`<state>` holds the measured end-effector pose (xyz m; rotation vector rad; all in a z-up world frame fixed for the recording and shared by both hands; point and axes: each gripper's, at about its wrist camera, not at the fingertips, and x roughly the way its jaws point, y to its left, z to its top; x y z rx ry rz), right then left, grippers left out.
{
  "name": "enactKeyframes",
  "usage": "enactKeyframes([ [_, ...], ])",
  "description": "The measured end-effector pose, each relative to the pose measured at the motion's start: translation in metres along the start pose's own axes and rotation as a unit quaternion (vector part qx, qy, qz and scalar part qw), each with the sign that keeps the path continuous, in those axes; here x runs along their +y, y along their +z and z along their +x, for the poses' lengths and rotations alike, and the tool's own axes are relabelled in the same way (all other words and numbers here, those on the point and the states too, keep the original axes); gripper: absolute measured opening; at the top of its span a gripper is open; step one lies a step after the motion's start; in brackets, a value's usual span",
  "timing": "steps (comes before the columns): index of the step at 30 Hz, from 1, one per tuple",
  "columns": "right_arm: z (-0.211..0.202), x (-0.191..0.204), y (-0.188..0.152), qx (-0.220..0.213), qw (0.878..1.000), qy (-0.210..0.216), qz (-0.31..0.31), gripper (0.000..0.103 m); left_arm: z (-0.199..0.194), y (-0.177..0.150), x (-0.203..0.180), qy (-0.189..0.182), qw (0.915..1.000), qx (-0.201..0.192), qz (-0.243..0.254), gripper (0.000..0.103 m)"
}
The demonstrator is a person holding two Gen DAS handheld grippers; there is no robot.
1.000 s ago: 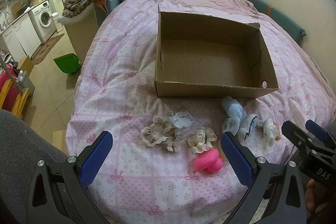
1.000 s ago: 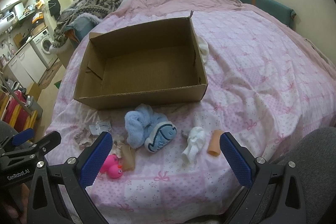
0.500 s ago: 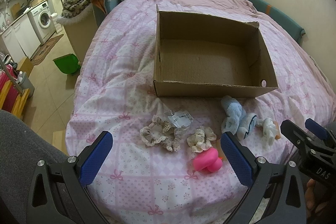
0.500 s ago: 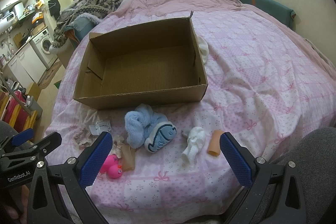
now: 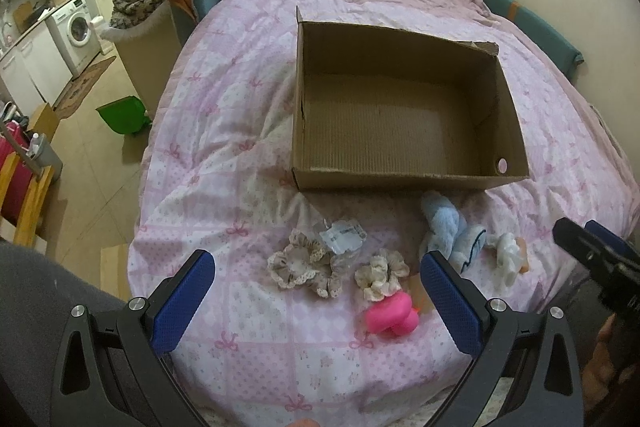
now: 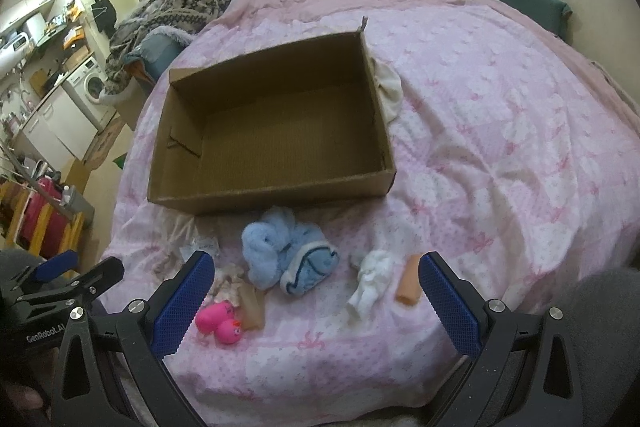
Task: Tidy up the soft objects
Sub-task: 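Grasp the beige lace scrunchie with the left tool while the right tool grasps the tan foam cylinder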
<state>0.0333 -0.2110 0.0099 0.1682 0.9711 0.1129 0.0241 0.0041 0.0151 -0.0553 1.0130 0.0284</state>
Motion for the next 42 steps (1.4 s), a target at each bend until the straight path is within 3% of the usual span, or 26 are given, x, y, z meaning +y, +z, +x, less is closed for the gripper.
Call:
enactKeyframes([
  [10, 0.019, -0.058, 0.039, 0.067, 0.994, 0.029, 0.086, 0.103, 0.027, 0.038, 0.010, 0.018, 0.9989, 0.043, 0.007, 0.103],
  [16, 0.054, -0.107, 0.036, 0.129, 0.979, -0.004, 0.159, 0.103, 0.058, 0.045, 0.022, 0.037, 0.9967, 0.071, -0.013, 0.103],
  [19, 0.072, -0.121, 0.030, 0.160, 0.969, -0.015, 0.186, 0.080, 0.071, 0.041, 0.030, 0.044, 0.9953, 0.082, -0.027, 0.103],
  [21, 0.084, -0.124, 0.026, 0.182, 0.964, -0.018, 0.194, 0.075, 0.078, 0.039, 0.035, 0.041, 0.9943, 0.092, -0.037, 0.103],
  [24, 0.104, -0.121, 0.013, 0.218, 0.955, -0.016, 0.200, 0.047, 0.083, 0.035, 0.037, 0.039, 0.9936, 0.098, -0.041, 0.103],
  [29, 0.134, -0.109, -0.004, 0.258, 0.947, -0.019, 0.192, 0.031, 0.091, 0.034, 0.044, 0.032, 0.9920, 0.111, -0.051, 0.103],
  [31, 0.136, -0.105, -0.004, 0.251, 0.951, -0.033, 0.177, 0.014, 0.094, 0.036, 0.050, 0.032, 0.9912, 0.112, -0.062, 0.103],
  [33, 0.132, -0.102, -0.002, 0.239, 0.955, -0.035, 0.171, 0.009, 0.097, 0.036, 0.059, 0.028, 0.9891, 0.119, -0.082, 0.103],
  [36, 0.120, -0.096, 0.004, 0.204, 0.965, -0.031, 0.159, 0.008, 0.104, 0.034, 0.071, 0.024, 0.9847, 0.134, -0.109, 0.097],
  [40, 0.084, -0.088, 0.020, 0.104, 0.983, 0.024, 0.148, 0.008, 0.116, 0.026, 0.076, 0.010, 0.9783, 0.165, -0.125, 0.081],
  [42, 0.068, -0.081, 0.028, 0.068, 0.987, 0.053, 0.135, 0.008, 0.122, 0.021, 0.072, 0.004, 0.9767, 0.181, -0.115, 0.079],
])
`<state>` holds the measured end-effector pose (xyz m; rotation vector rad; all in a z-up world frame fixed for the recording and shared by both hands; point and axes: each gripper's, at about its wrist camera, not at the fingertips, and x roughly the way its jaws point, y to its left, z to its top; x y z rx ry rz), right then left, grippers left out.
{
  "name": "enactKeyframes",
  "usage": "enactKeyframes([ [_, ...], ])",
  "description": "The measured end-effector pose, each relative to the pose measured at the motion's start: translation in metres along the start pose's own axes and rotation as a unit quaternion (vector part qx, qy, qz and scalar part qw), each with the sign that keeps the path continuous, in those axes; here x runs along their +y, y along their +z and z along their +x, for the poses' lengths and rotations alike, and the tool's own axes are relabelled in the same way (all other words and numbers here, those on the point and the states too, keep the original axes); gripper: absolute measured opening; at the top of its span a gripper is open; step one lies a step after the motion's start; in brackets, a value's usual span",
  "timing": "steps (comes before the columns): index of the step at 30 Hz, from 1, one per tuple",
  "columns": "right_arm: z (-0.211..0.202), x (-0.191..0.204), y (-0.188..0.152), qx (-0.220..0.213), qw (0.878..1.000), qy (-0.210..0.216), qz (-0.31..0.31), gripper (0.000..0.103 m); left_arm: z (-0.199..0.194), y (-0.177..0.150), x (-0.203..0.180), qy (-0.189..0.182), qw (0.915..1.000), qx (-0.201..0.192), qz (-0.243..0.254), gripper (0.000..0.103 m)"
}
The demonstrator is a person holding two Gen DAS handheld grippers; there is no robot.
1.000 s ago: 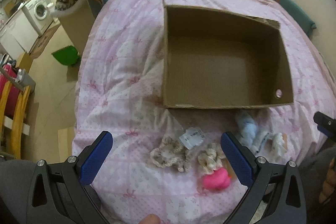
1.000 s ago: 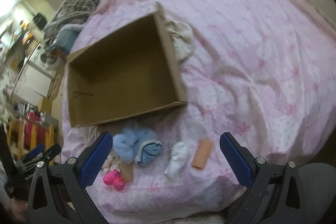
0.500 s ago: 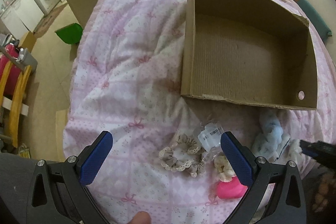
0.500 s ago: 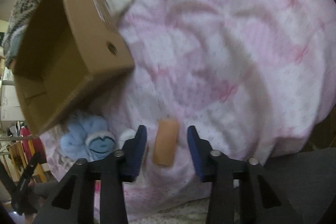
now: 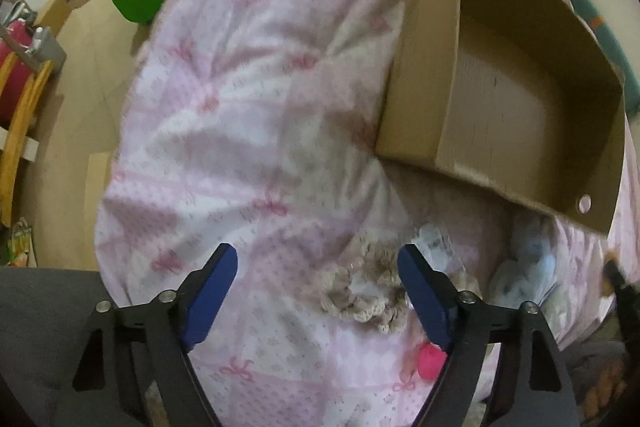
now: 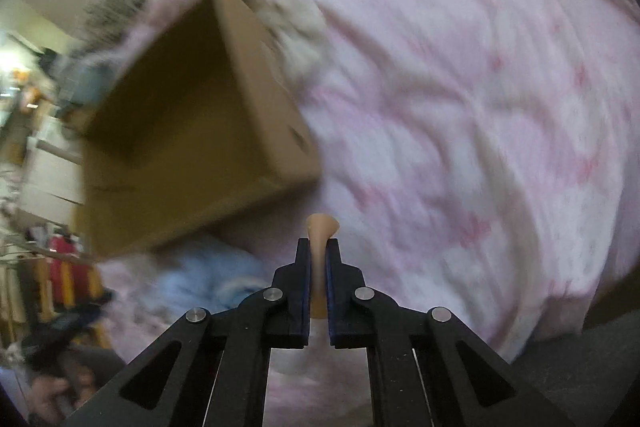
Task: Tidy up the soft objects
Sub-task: 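Grasp the beige lace scrunchie with the left tool while the right tool grasps the tan foam cylinder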
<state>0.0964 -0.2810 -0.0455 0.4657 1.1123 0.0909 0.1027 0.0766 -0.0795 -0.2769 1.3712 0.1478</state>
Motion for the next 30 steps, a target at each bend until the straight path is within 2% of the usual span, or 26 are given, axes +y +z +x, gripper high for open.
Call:
enactKeyframes([
  [3, -0.008, 0.015, 0.000, -0.005, 0.999, 0.035, -0.026, 0.008, 0.008, -0.008, -0.010, -0.002, 0.9993, 0.024, 0.028, 0.076],
  [7, 0.002, 0.026, -0.016, 0.014, 0.998, 0.028, -0.051, 0.008, 0.014, -0.020, -0.030, -0.010, 0.9952, 0.043, 0.087, 0.076],
  [11, 0.006, 0.029, -0.022, 0.026, 0.998, 0.028, -0.056, 0.008, 0.033, -0.030, -0.054, 0.015, 0.9857, 0.065, 0.155, 0.076],
  [16, 0.014, 0.026, -0.022, 0.033, 0.997, 0.026, -0.066, 0.008, 0.047, -0.029, -0.061, 0.037, 0.9813, 0.062, 0.179, 0.074],
  [17, 0.014, 0.026, -0.022, 0.033, 0.997, 0.024, -0.068, 0.008, 0.049, -0.028, -0.058, 0.037, 0.9820, 0.063, 0.174, 0.070],
  [18, 0.014, 0.026, -0.022, 0.034, 0.997, 0.024, -0.069, 0.008, 0.051, -0.027, -0.057, 0.035, 0.9823, 0.066, 0.172, 0.055],
  [19, 0.014, 0.027, -0.022, 0.034, 0.997, 0.023, -0.070, 0.008, 0.053, -0.026, -0.056, 0.028, 0.9826, 0.070, 0.170, 0.045],
  [20, 0.013, 0.027, -0.022, 0.033, 0.997, 0.023, -0.071, 0.008, 0.054, -0.026, -0.057, 0.024, 0.9825, 0.070, 0.170, 0.042],
  [22, 0.012, 0.027, -0.023, 0.031, 0.997, 0.023, -0.073, 0.008, 0.055, -0.026, -0.053, 0.025, 0.9815, 0.067, 0.178, 0.015],
  [24, 0.012, 0.027, -0.023, 0.029, 0.997, 0.022, -0.074, 0.008, 0.052, -0.031, -0.044, 0.015, 0.9835, 0.070, 0.166, 0.013],
  [27, 0.011, 0.028, -0.023, 0.028, 0.996, 0.023, -0.077, 0.008, 0.039, -0.036, -0.028, -0.020, 0.9874, 0.075, 0.138, 0.013],
  [30, 0.008, 0.029, -0.024, 0.024, 0.996, 0.026, -0.080, 0.008, 0.013, -0.041, -0.014, -0.043, 0.9906, 0.049, 0.120, 0.013],
])
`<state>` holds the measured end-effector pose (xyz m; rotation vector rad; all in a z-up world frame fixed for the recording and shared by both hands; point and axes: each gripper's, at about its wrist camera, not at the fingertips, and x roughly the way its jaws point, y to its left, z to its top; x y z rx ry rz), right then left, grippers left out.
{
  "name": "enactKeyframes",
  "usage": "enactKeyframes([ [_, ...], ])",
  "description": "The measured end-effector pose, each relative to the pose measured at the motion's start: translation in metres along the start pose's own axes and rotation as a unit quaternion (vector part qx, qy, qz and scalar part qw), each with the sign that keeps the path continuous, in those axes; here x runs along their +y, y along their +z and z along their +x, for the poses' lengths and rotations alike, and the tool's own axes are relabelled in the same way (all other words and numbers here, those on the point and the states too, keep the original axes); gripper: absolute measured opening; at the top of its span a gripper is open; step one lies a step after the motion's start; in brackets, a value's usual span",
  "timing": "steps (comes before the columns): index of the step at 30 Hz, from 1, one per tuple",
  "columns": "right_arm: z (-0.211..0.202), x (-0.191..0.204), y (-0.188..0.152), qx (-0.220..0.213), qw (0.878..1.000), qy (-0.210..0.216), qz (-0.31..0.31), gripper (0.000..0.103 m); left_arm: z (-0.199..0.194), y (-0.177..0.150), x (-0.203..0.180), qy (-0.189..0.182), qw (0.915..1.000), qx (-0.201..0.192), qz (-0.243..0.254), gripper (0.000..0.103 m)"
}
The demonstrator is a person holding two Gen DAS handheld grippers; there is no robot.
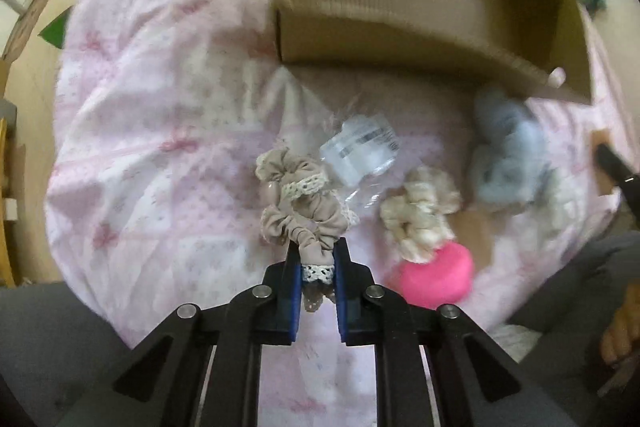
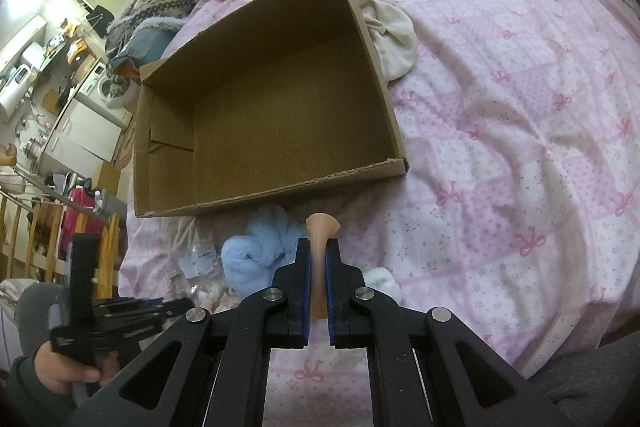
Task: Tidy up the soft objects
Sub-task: 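Grasp the beige lace scrunchie with the left tool while the right tool grasps the tan foam cylinder, then carry both items into the box and open both tools to release them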
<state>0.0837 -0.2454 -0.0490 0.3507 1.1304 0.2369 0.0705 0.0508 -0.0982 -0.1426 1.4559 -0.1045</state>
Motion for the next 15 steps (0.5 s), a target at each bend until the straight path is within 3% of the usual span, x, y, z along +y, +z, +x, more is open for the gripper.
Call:
enactKeyframes([
  [2, -0.004, 0.001, 0.000, -0.006, 1.000, 0.009, -0.001, 0.008, -0.016, -0.007, 0.006, -0.008, 0.9996, -0.027, -0.009, 0.013],
  [7, -0.012, 0.008, 0.000, -0.019, 0.999, 0.023, -0.013, 0.008, -0.043, -0.022, 0.017, 0.015, 0.9967, -0.076, -0.026, 0.013],
  [15, -0.016, 0.021, -0.002, -0.029, 0.999, 0.015, -0.037, 0.008, -0.065, -0.004, -0.001, 0.035, 0.9899, -0.131, -0.041, 0.013],
])
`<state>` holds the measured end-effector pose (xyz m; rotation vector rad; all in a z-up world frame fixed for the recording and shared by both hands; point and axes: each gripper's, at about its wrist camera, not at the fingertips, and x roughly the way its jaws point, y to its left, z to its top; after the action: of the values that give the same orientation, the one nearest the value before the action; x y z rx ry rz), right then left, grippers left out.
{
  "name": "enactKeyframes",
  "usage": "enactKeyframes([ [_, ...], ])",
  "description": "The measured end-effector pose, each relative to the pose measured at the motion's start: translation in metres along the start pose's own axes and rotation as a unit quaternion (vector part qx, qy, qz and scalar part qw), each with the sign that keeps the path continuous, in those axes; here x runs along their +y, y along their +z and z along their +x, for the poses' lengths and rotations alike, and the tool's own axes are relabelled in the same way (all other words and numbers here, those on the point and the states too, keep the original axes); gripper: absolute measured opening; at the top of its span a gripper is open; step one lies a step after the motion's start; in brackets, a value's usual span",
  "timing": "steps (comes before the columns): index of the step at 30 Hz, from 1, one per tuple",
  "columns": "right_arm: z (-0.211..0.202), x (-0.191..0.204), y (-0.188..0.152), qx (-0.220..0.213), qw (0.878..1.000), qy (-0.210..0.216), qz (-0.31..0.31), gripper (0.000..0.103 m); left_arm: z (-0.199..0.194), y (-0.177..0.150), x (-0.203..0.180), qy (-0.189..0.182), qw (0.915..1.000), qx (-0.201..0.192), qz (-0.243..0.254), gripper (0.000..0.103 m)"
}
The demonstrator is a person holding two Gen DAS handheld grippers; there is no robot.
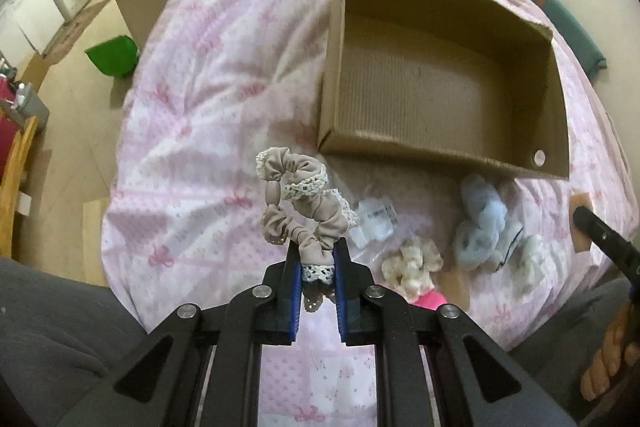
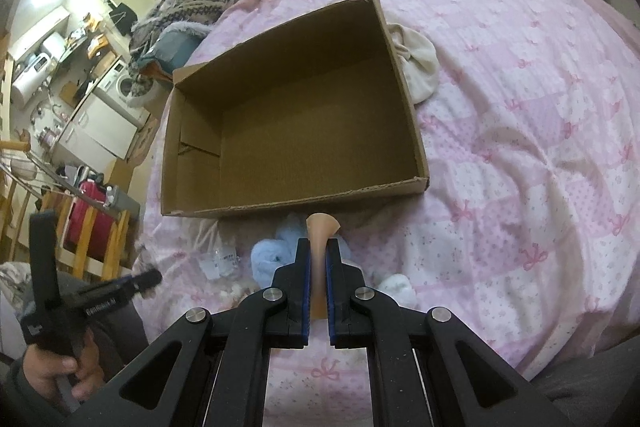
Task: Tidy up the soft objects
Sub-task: 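Carry both items into the box and open both tools to release them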
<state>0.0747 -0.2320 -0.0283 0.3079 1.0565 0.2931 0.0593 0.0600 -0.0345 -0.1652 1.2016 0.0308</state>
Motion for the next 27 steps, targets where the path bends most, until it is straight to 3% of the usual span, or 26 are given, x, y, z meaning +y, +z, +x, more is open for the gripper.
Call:
enactKeyframes([
  [14, -0.029, 0.025, 0.024, -0.034, 0.999, 0.028, -0.027, 0.008, -0.058, 0.055, -0.036, -0.006, 0.9940, -0.102, 0.039, 0.013],
  [22, -0.031, 0.037, 0.062, -0.068, 0.996, 0.034, -0.046, 0.008, -0.046, 0.092, -0.056, -0.002, 0.9906, -0.121, 0.064, 0.013],
  [27, -0.011, 0.029, 0.078, -0.085, 0.995, 0.026, -0.043, 0.008, -0.016, 0.105, -0.062, -0.010, 0.9908, -0.120, 0.062, 0.013],
])
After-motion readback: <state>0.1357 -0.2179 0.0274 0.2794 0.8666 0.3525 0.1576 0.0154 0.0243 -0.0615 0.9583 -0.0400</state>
